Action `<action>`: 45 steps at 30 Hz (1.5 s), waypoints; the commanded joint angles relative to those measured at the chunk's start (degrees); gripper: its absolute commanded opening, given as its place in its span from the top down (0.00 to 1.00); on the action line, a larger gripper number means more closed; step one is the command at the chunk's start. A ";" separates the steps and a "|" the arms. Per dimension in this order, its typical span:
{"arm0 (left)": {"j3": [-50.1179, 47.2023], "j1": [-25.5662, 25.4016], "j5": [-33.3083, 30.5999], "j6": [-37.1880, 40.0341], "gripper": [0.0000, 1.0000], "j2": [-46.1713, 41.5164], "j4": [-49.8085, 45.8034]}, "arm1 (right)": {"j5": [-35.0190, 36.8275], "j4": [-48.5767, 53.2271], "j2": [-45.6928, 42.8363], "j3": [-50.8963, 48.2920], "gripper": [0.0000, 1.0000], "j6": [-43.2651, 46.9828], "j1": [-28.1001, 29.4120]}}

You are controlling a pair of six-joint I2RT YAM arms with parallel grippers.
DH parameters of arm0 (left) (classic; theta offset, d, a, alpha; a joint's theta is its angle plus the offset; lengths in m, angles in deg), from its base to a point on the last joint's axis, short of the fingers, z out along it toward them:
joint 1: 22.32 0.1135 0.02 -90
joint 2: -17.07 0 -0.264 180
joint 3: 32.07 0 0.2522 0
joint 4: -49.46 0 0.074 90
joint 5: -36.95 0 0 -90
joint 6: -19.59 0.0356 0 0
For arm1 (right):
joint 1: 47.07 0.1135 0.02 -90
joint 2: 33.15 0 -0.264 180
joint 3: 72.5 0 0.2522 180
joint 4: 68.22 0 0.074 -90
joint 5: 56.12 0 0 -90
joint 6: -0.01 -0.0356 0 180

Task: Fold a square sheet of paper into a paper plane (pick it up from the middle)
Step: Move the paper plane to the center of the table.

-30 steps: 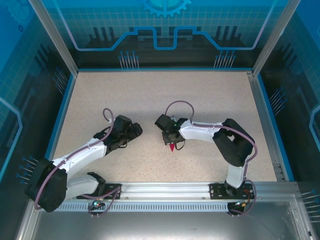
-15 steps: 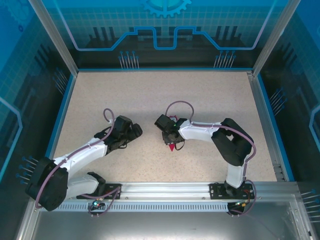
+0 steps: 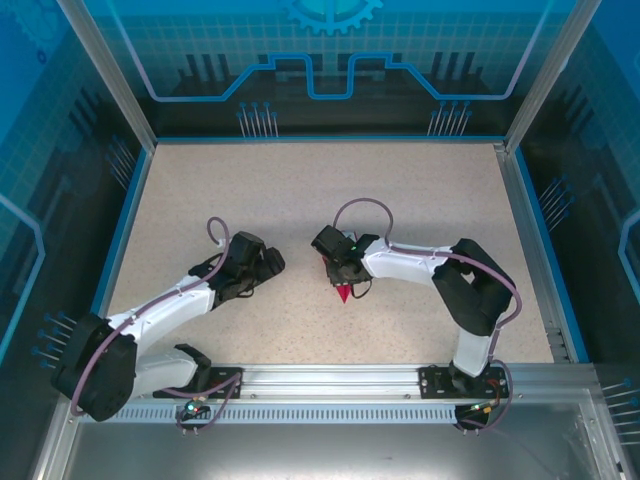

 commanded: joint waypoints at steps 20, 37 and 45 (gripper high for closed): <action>1.74 0.96 -1.30 0.89 0.02 1.60 -3.07 | 1.50 0.19 5.97 10.89 0.93 4.89 -4.38; 2.42 1.19 -2.55 1.69 0.02 0.38 -6.38 | -1.34 3.86 16.67 26.19 0.75 6.63 -8.22; 7.55 2.89 -6.09 5.94 0.02 -1.62 -10.86 | 3.37 3.66 -2.03 22.63 0.33 10.86 -8.95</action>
